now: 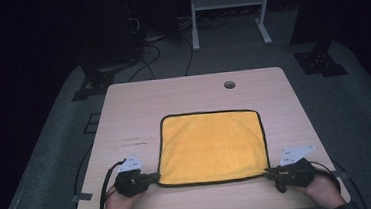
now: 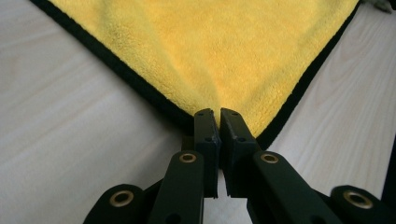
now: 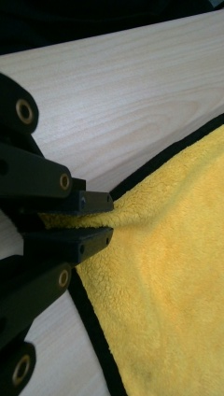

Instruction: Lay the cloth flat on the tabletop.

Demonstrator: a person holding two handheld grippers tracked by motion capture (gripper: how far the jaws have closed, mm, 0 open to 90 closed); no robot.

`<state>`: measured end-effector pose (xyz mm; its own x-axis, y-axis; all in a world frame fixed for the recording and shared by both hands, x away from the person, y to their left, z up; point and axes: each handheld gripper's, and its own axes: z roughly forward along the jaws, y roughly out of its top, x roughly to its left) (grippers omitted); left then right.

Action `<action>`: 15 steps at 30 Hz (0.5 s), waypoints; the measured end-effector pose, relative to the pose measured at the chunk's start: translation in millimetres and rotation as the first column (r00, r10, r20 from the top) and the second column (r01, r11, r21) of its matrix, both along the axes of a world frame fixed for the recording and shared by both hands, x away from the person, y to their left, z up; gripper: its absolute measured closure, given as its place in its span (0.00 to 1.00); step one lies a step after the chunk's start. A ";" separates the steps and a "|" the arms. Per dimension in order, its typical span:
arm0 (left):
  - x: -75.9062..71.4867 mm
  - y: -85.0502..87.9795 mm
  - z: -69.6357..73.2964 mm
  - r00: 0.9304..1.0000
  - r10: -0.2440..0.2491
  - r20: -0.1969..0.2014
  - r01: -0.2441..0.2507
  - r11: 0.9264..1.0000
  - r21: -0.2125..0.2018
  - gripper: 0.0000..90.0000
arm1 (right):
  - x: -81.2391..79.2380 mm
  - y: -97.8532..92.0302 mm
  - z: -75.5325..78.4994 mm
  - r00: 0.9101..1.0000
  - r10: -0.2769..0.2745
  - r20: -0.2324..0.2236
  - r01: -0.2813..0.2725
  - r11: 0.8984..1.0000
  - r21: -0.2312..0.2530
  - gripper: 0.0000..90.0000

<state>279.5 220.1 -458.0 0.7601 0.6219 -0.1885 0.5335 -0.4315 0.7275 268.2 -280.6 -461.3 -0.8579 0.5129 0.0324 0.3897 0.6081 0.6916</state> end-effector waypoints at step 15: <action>-3.0 9.2 4.0 0.994 0.089 0.056 -0.090 0.996 0.002 0.51 | 7.0 -11.5 1.1 0.995 -0.102 0.009 0.101 0.993 0.060 0.43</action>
<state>276.4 229.4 -454.0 0.7106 0.6885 -0.1448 0.5290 -0.3871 0.7552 275.2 -292.1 -460.2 -0.8021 0.5947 0.0551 0.4386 0.5239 0.7302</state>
